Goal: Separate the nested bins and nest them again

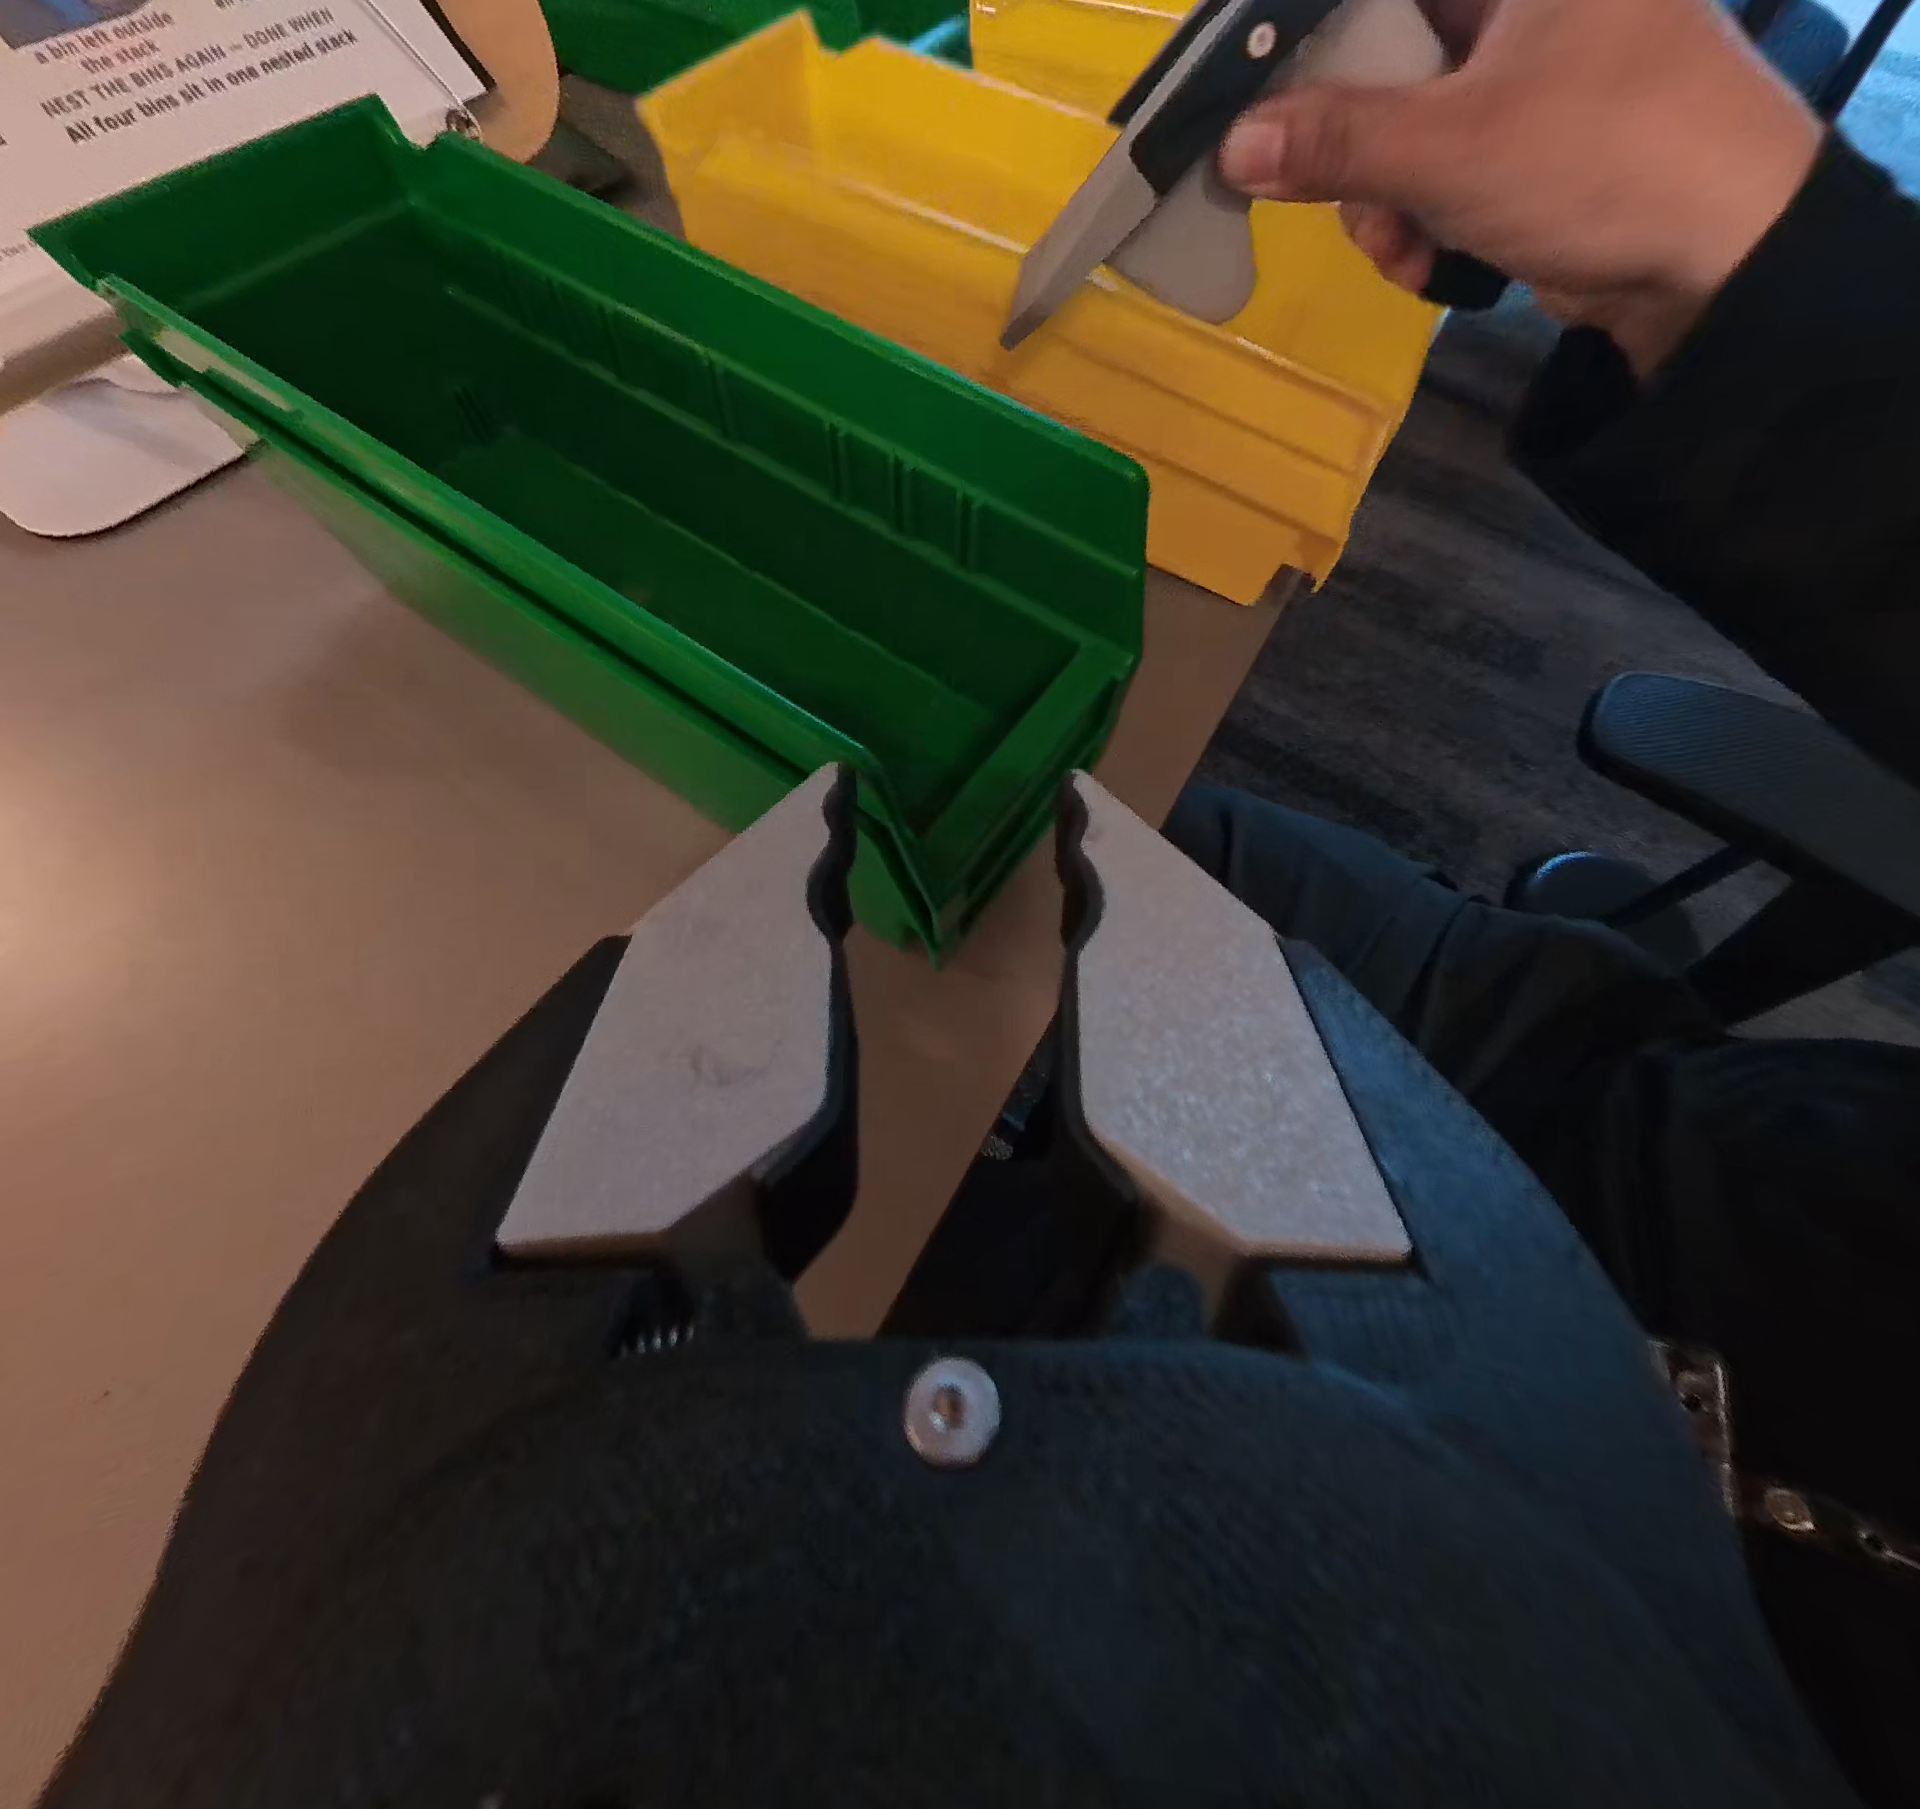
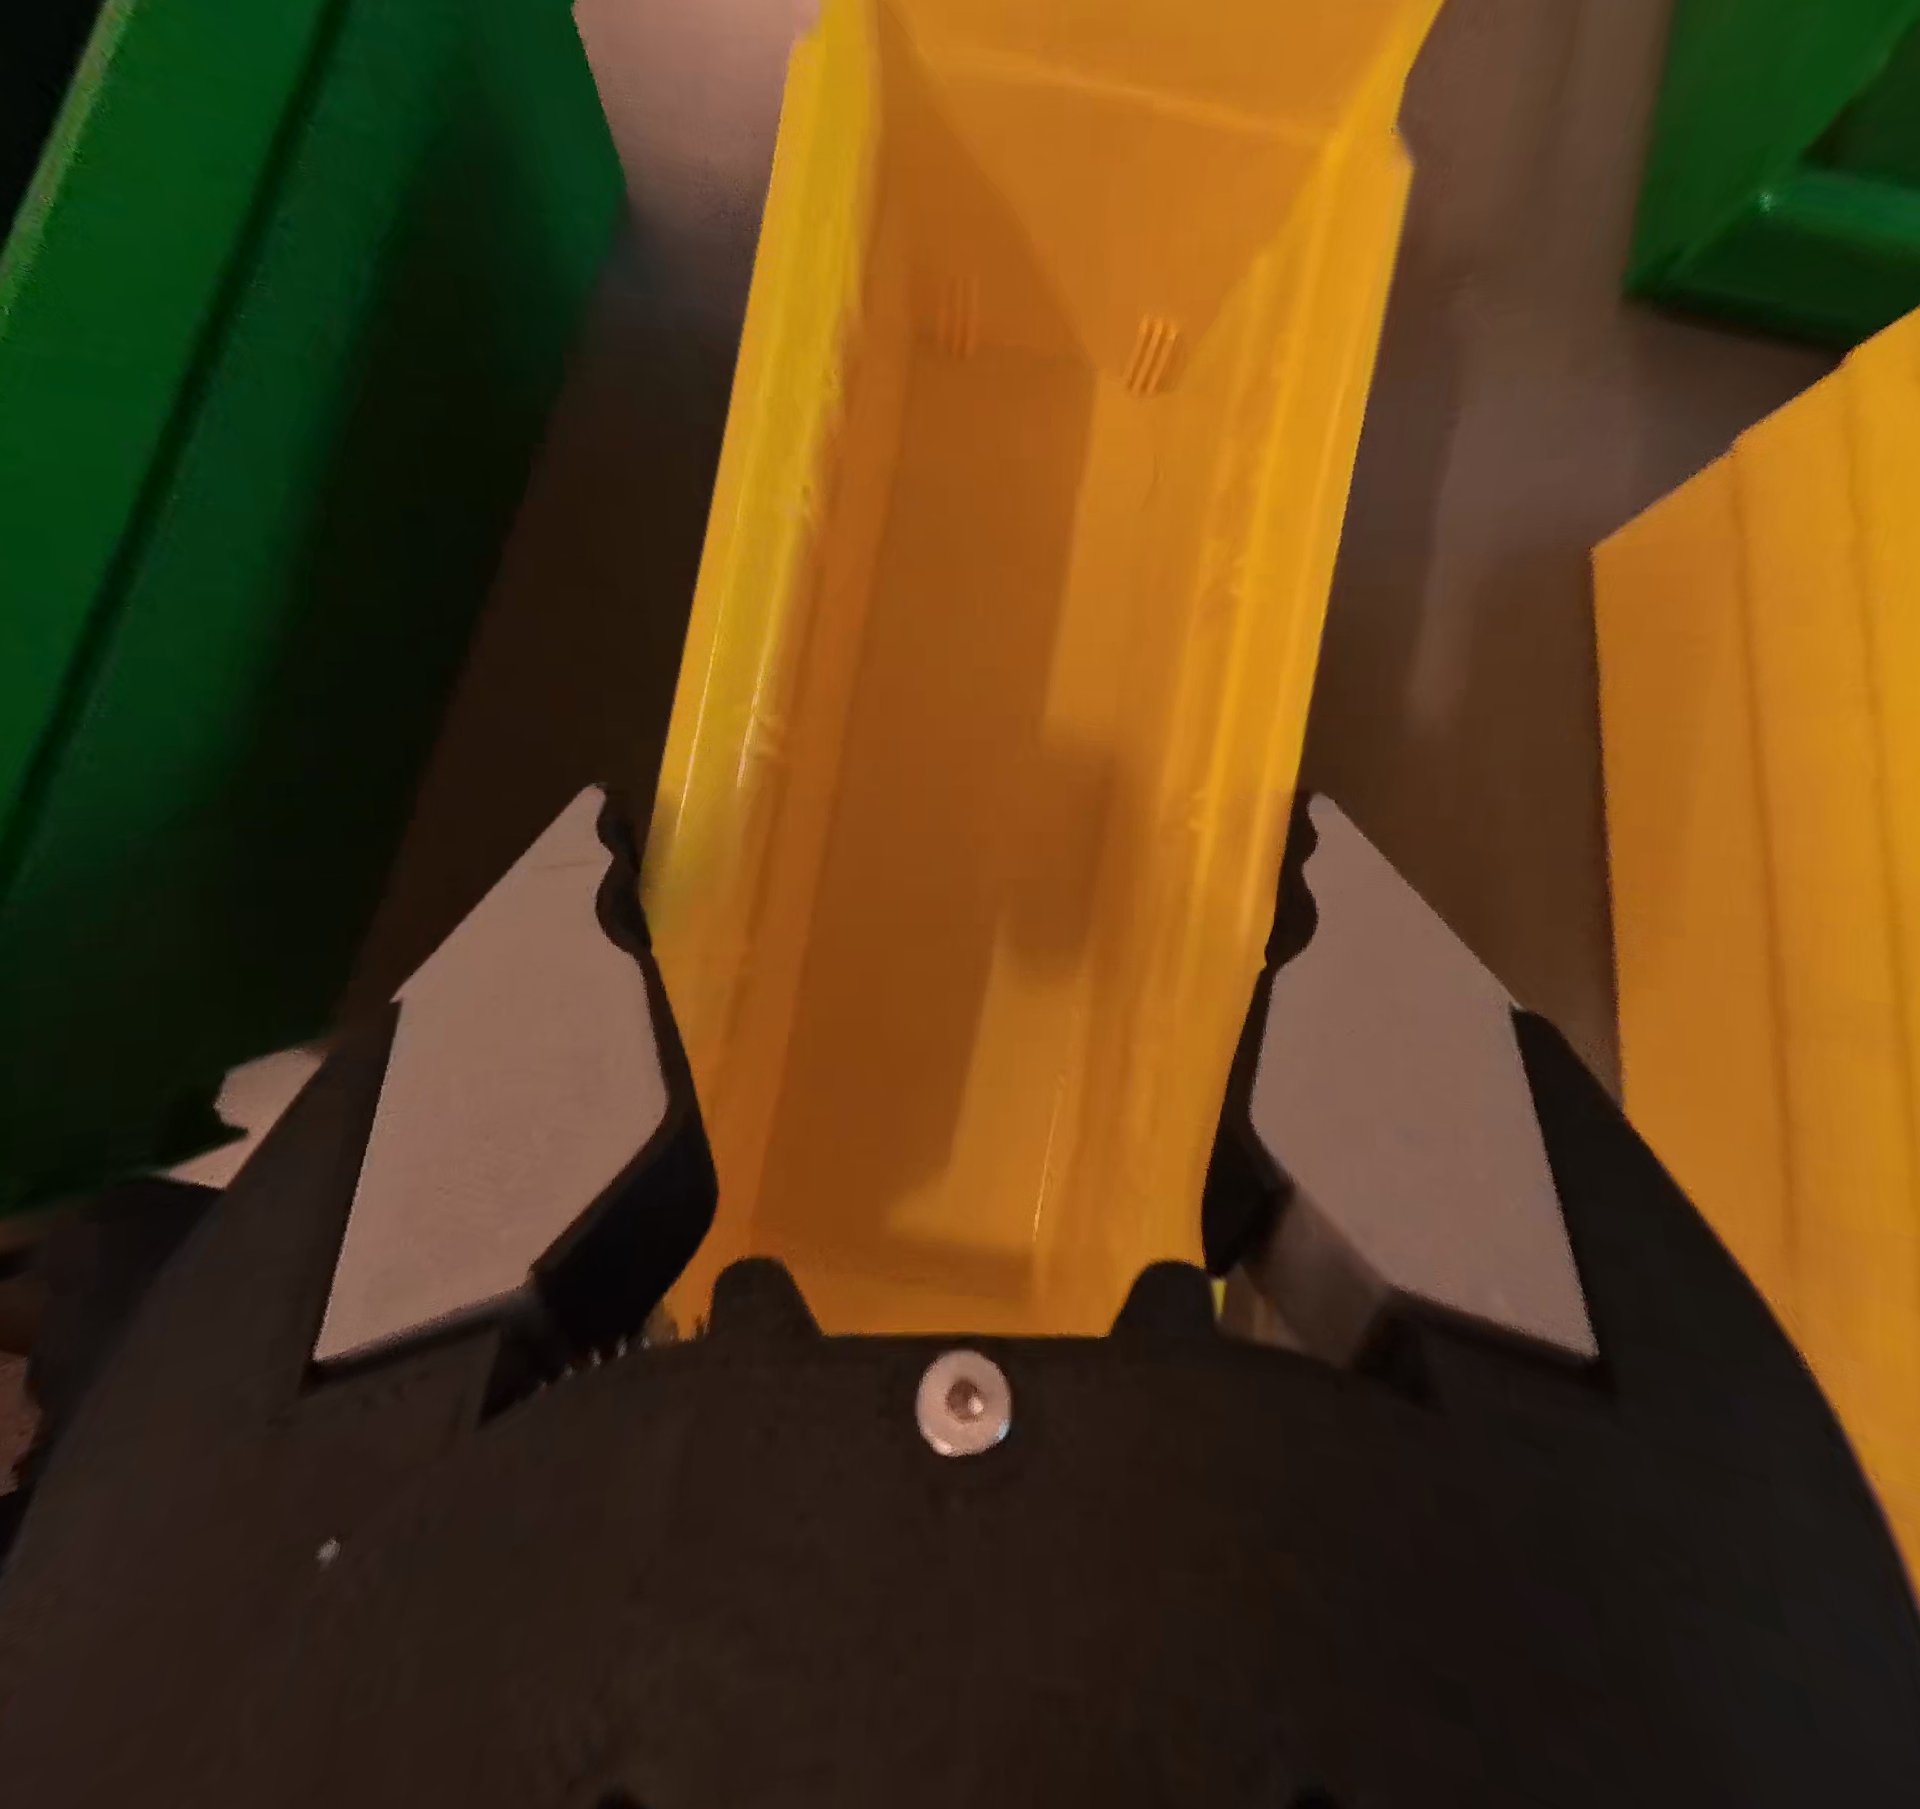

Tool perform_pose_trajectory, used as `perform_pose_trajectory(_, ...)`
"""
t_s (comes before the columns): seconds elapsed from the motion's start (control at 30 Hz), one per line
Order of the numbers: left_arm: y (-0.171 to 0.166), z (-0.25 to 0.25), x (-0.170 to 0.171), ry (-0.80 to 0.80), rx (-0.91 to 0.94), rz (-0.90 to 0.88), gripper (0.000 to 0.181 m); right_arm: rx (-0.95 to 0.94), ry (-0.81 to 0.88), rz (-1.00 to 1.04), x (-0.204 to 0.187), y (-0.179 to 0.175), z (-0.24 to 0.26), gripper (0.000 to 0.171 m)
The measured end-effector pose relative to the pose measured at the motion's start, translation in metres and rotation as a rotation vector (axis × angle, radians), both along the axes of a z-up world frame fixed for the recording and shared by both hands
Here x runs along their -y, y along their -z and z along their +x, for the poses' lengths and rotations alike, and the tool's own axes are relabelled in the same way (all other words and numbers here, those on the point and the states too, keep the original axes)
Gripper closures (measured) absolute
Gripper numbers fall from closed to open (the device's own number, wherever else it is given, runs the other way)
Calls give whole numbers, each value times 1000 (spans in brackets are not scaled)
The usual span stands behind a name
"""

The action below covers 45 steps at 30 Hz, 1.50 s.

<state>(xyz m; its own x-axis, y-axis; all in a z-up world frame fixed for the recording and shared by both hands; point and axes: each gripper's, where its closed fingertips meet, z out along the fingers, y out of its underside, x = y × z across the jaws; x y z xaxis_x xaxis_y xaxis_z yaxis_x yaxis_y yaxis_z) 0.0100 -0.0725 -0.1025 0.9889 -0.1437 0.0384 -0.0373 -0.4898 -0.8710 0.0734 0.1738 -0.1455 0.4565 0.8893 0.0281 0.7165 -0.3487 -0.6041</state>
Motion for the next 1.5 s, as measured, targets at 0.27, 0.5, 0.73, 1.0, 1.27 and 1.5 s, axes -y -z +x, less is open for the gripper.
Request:
perform_pose_trajectory(0.27, 0, 1, -1, 4, -5, -2, 145, -134, -4, 58, -11, -13, 11, 52)
perform_pose_trajectory(0.5, 5, 1, -4, 3, 13, -15, 143, -116, -31, -58, -6, -8, 38, 62)
perform_pose_trajectory(0.73, 2, 7, -4, 11, -5, -11, 143, -116, 2, -40, -15, -8, 50, 61)
perform_pose_trajectory(1.0, 1, 6, -4, 8, -2, -3, 144, -268, -10, -36, -15, -27, 50, 61)
perform_pose_trajectory(1.27, -1, 4, -4, -5, -11, 9, 145, -616, -126, -54, 33, -83, 66, 66)
perform_pose_trajectory(1.5, -3, 4, -5, -19, -26, 14, 146, -738, -229, -23, 64, -90, 86, 76)
